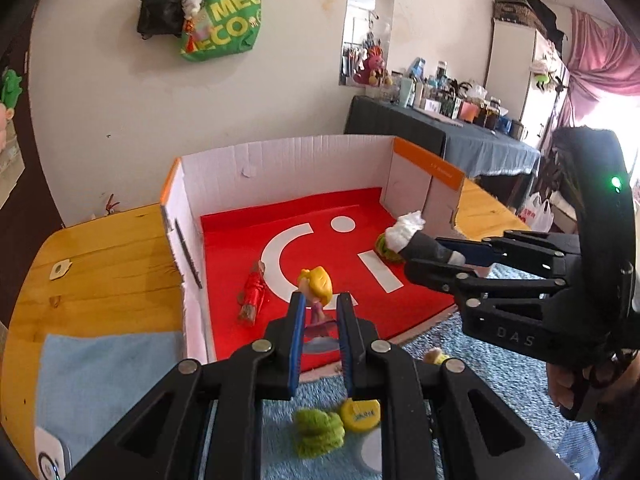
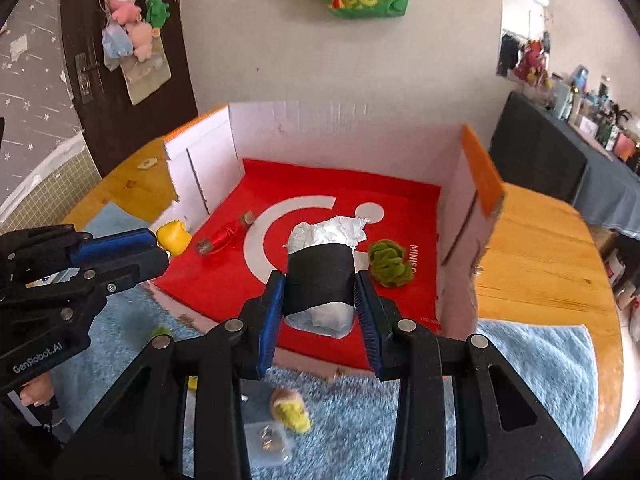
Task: Organize objects
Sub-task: 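Lift and carry the doll and the white roll into the cardboard box with both tools, then open the right tool to release the roll while the left tool releases the doll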
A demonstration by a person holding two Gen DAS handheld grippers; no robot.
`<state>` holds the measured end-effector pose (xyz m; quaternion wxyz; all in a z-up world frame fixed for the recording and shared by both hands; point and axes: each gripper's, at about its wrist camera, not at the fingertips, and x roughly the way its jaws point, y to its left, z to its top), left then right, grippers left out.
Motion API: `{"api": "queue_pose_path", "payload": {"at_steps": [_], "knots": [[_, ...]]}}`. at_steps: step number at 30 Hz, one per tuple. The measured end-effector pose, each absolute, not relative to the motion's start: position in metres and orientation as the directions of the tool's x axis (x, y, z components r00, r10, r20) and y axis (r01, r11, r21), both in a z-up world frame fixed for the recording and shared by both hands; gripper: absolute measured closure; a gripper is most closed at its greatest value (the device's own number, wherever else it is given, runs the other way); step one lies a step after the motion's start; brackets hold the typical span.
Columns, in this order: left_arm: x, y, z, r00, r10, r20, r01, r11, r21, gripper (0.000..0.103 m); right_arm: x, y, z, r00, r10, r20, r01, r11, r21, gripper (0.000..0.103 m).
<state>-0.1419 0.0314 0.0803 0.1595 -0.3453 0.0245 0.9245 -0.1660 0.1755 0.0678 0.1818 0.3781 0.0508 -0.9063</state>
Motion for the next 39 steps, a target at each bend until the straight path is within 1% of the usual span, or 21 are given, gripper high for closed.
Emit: {"api": "queue_pose_path", "payload": {"at_steps": [6, 11, 20, 26, 39], "knots": [[-0.167, 0.035, 0.067, -0.659, 0.293, -0.692, -0.345, -0.936, -0.067, 0.087, -0.19, 0.169, 0.052, -0.573, -0.276, -0.772, 0.406, -0.913, 0.026, 0.069], [-0.186, 0.038, 0.054, -0.608, 0.3, -0.735, -0.378, -0.924, -0.064, 0.087, -0.204, 0.167, 0.038, -0.501, -0.284, -0.818, 0.432, -0.901, 0.048, 0.069], [-0.201, 0.045, 0.029, -0.542, 0.282, -0.792, -0.416, -0.909, -0.039, 0.087, -0.209, 0.162, 0.025, -0.423, -0.275, -0.863, 0.46, -0.886, 0.056, 0.069], [-0.202, 0.047, 0.024, -0.536, 0.274, -0.798, -0.431, -0.902, -0.02, 0.087, -0.21, 0.165, 0.024, -0.415, -0.287, -0.863, 0.461, -0.884, 0.072, 0.069], [-0.207, 0.044, 0.02, -0.52, 0.291, -0.803, -0.424, -0.904, -0.053, 0.085, -0.211, 0.164, 0.024, -0.42, -0.283, -0.863, 0.469, -0.881, 0.06, 0.068]]}}
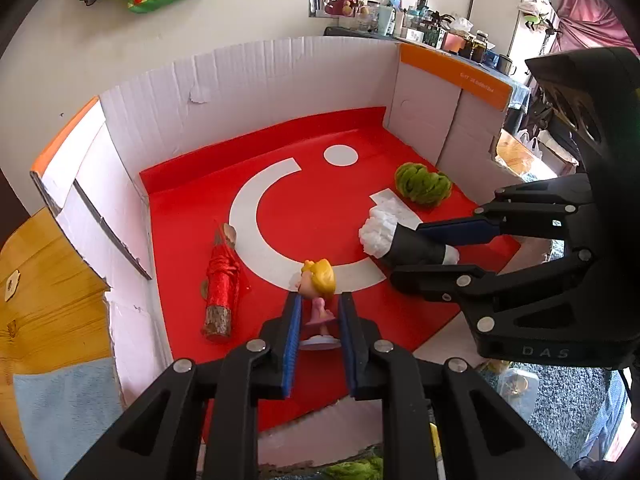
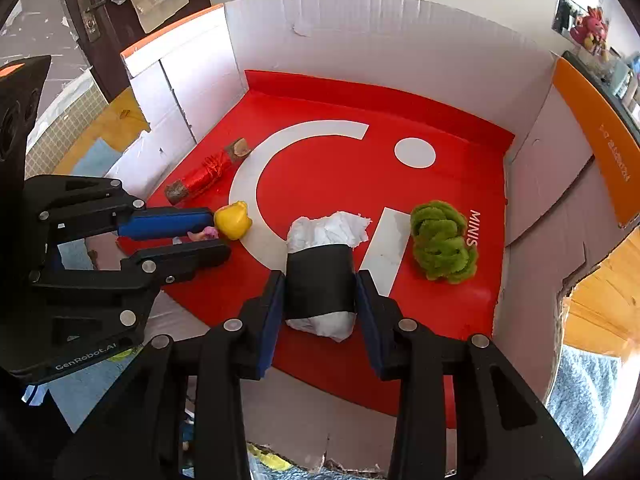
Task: Organize objects
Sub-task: 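Open the right tool to release the roll while the left tool releases the doll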
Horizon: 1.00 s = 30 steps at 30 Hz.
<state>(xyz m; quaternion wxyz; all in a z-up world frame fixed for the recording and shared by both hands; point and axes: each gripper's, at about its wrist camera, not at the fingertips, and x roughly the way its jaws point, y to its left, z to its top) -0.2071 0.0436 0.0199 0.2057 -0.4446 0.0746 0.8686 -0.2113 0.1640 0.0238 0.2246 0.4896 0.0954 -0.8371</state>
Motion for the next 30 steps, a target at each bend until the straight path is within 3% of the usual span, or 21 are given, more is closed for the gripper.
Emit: {"api": "queue_pose_path", "payload": {"at_steps": [4, 8, 30], "knots": [[-0.207, 0.043, 0.02, -0.521, 0.291, -0.802, -0.423, -0.905, -0.053, 0.085, -0.212, 0.163, 0.024, -0.417, -0.286, -0.863, 0.471, -0.88, 0.064, 0.065], [-0.207, 0.043, 0.021, -0.523, 0.293, -0.801, -0.423, -0.905, -0.054, 0.085, -0.21, 0.159, 0.024, -0.418, -0.285, -0.863, 0.479, -0.876, 0.057, 0.047], [-0.208, 0.039, 0.023, -0.516, 0.313, -0.797, -0.417, -0.905, -0.085, 0.08, -0.209, 0.154, 0.024, -0.425, -0.276, -0.862, 0.476, -0.878, 0.047, 0.047]]}}
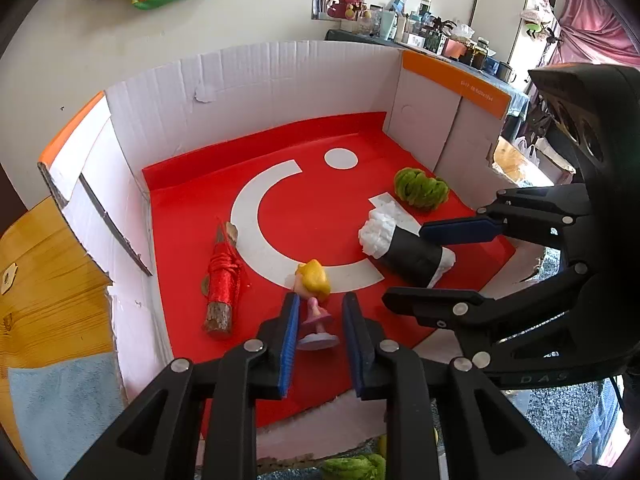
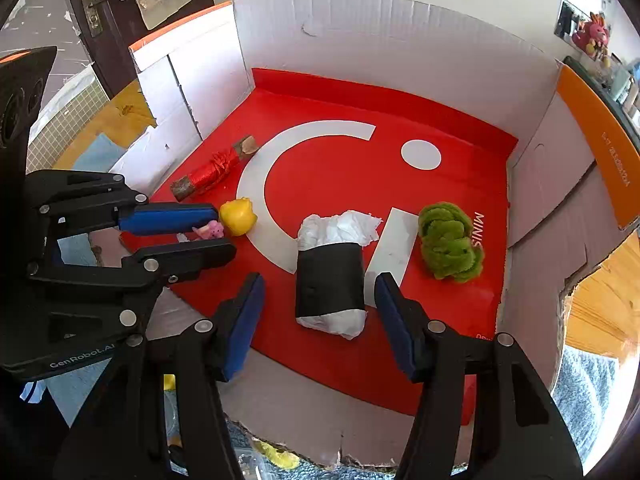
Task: Organize objects
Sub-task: 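Open the right tool to release the roll while the left tool releases the doll, then withdraw both open tools from the box back over the towel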
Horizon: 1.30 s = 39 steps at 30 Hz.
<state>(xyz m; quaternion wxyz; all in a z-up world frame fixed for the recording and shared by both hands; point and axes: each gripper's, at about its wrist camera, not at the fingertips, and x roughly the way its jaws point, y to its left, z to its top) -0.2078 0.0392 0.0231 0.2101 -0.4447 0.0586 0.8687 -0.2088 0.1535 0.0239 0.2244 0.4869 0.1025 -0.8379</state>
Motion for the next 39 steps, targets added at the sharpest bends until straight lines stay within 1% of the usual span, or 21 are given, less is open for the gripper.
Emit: {"api": "queue_pose_path", "payload": {"at_steps": [8, 11, 12, 24, 25, 27, 30, 32, 34, 39], "knots": [[-0.207, 0.037, 0.023, -0.51, 0.325, -0.796, -0.418, -0.903, -0.101, 0.072, -0.211, 0.157, 0.026, -0.43, -0.285, -0.857, 0.455, -0.888, 0.067, 0.047], [-0.205, 0.038, 0.024, -0.51, 0.332, -0.793, -0.428, -0.898, -0.101, 0.063, -0.213, 0.158, 0.026, -0.434, -0.28, -0.857, 0.447, -0.892, 0.065, 0.047], [-0.205, 0.039, 0.025, -0.511, 0.335, -0.792, -0.431, -0.897, -0.101, 0.058, -0.213, 0.159, 0.027, -0.436, -0.277, -0.856, 0.444, -0.894, 0.063, 0.047], [-0.194, 0.035, 0.037, -0.543, 0.332, -0.771, -0.423, -0.901, -0.09, 0.057, -0.203, 0.165, 0.046, -0.488, -0.282, -0.826, 0.433, -0.9, 0.051, 0.047], [-0.192, 0.034, 0.04, -0.55, 0.331, -0.767, -0.421, -0.903, -0.088, 0.053, -0.202, 0.166, 0.048, -0.495, -0.282, -0.822, 0.431, -0.901, 0.049, 0.046], [-0.185, 0.031, 0.047, -0.57, 0.331, -0.752, -0.415, -0.906, -0.084, 0.047, -0.198, 0.167, 0.053, -0.513, -0.277, -0.813, 0.426, -0.904, 0.039, 0.035], [-0.177, 0.028, 0.057, -0.591, 0.334, -0.734, -0.412, -0.908, -0.08, 0.046, -0.191, 0.167, 0.061, -0.539, -0.273, -0.797, 0.421, -0.907, 0.026, 0.035], [-0.17, 0.026, 0.065, -0.612, 0.33, -0.719, -0.404, -0.912, -0.074, 0.044, -0.186, 0.168, 0.067, -0.55, -0.275, -0.789, 0.416, -0.909, 0.026, 0.035], [-0.164, 0.024, 0.073, -0.631, 0.331, -0.702, -0.399, -0.914, -0.072, 0.04, -0.181, 0.169, 0.073, -0.564, -0.273, -0.779, 0.41, -0.912, 0.023, 0.035], [-0.147, 0.019, 0.09, -0.672, 0.332, -0.662, -0.388, -0.919, -0.067, 0.034, -0.166, 0.172, 0.089, -0.603, -0.279, -0.748, 0.396, -0.918, 0.023, 0.033]]}}
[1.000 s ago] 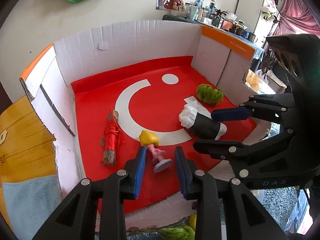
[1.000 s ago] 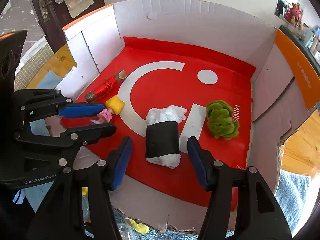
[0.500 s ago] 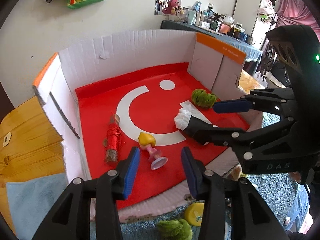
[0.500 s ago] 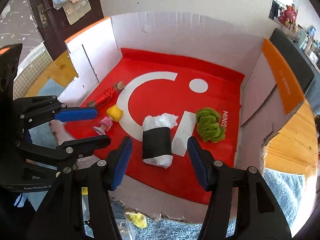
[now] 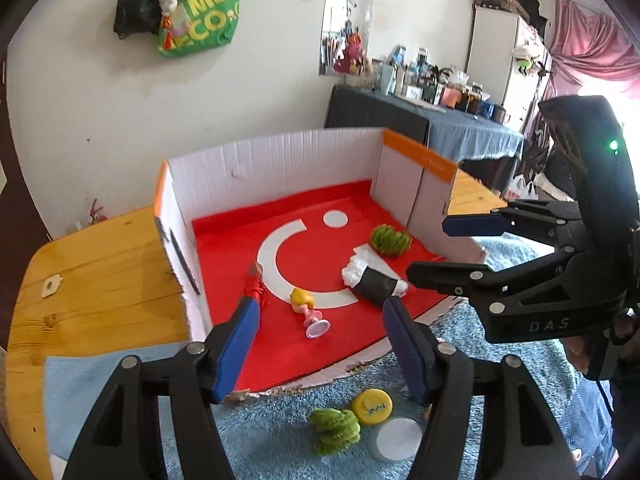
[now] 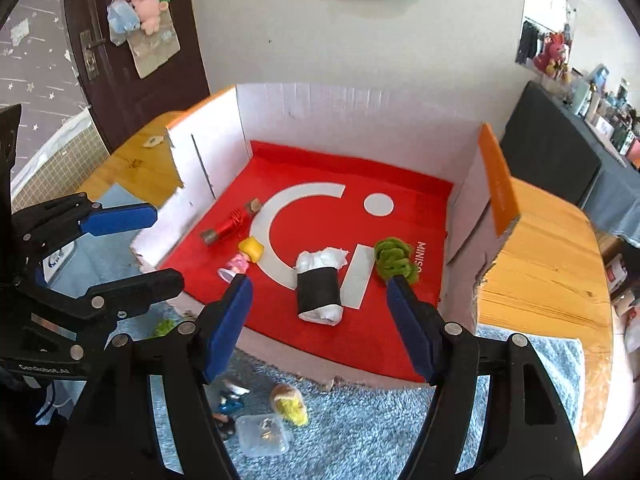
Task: Organize objects
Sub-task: 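Withdraw both open tools from the box back over the towel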
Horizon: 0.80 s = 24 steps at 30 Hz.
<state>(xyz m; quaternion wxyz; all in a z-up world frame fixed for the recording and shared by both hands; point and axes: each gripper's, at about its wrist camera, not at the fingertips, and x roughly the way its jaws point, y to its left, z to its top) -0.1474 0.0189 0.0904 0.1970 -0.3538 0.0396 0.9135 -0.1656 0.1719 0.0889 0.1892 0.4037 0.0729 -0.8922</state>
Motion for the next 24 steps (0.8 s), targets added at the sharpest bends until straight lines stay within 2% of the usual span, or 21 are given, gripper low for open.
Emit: {"api": "queue_pose_path", "payload": {"at_steps": [9, 17, 24], "knots": [[-0.12, 0.006, 0.113, -0.725, 0.34, -0.599, -0.364, -0.927, -0.086, 0.027, -0.131, 0.176, 0.114, -0.686, -0.29, -0.667, 0.376, -0.926, 0.016, 0.026], [-0.093, -0.002, 0.124, -0.763, 0.351, -0.542, -0.351, -0.93, -0.109, 0.027, -0.105, 0.181, 0.122, -0.726, -0.301, -0.618, 0.359, -0.933, 0.032, 0.025], [-0.067, -0.007, 0.127, -0.797, 0.351, -0.491, -0.337, -0.934, -0.121, 0.021, -0.084, 0.188, 0.122, -0.747, -0.311, -0.587, 0.345, -0.937, 0.057, 0.02]]}}
